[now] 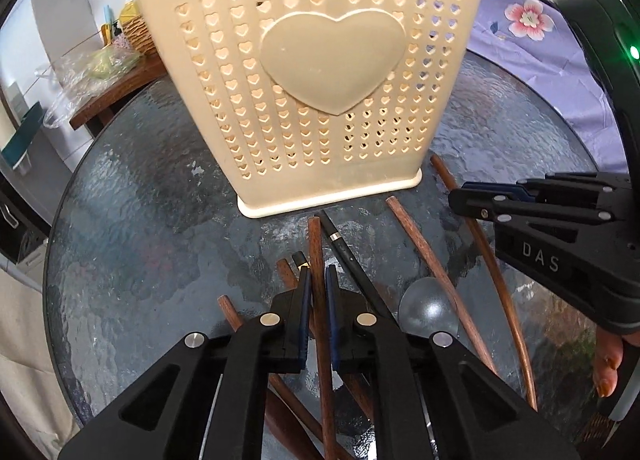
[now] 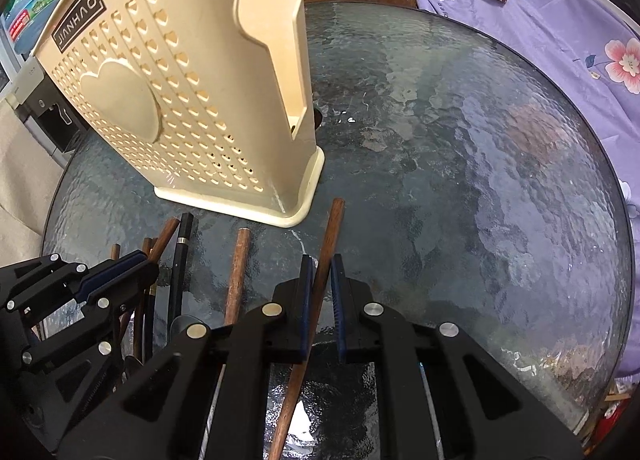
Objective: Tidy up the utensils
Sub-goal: 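Close the right tool on its chopstick while the left tool grips another chopstick, then lift the held chopsticks upright with both tools and carry them over the beige holder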
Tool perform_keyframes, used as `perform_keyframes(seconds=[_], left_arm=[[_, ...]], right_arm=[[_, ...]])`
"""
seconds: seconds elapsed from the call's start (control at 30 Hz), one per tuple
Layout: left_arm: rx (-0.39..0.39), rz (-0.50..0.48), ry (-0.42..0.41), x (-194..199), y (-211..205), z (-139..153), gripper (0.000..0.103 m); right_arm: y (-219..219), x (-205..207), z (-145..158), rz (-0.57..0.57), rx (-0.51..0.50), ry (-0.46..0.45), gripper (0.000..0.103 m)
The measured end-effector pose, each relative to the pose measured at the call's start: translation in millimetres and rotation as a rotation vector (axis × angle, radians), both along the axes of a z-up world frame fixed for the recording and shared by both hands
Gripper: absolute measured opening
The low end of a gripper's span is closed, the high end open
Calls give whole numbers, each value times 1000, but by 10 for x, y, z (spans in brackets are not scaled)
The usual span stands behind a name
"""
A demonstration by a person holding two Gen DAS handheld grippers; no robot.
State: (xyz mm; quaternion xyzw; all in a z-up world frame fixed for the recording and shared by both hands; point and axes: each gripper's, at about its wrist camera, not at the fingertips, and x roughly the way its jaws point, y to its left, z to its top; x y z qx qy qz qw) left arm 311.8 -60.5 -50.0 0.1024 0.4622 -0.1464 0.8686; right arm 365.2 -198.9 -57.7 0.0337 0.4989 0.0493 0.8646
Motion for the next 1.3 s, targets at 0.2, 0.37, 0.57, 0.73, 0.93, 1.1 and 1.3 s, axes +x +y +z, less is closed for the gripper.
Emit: perform_keyframes(seconds=[0.2,0.37,0.57,0.73,0.93,1.1,1.3], left_arm=[[-44,19,-28,-13,104,113,7],[-76,39,-60,-57,195,243,7],[-133,62,-105,-97,324,438,7],[-178,69,-155,-221,344,645,7],[-220,69,-201,-400,393,845,7],[-249,67,-249,-545,464,1035,7],[-271,54,-285,-725,544,1190,7]], right_arm=[[-33,20,6,-11,38,-1,8],[-107,-14,37,-14,88,-19,7],[-190,-141,234,-7,141,-95,7],[-245,-321,437,21,193,-169,7],[-317,-602,714,64,257,-252,7],[-304,-851,950,128,266,-320,7],[-336,-1045,1092,173,277,-349,7]])
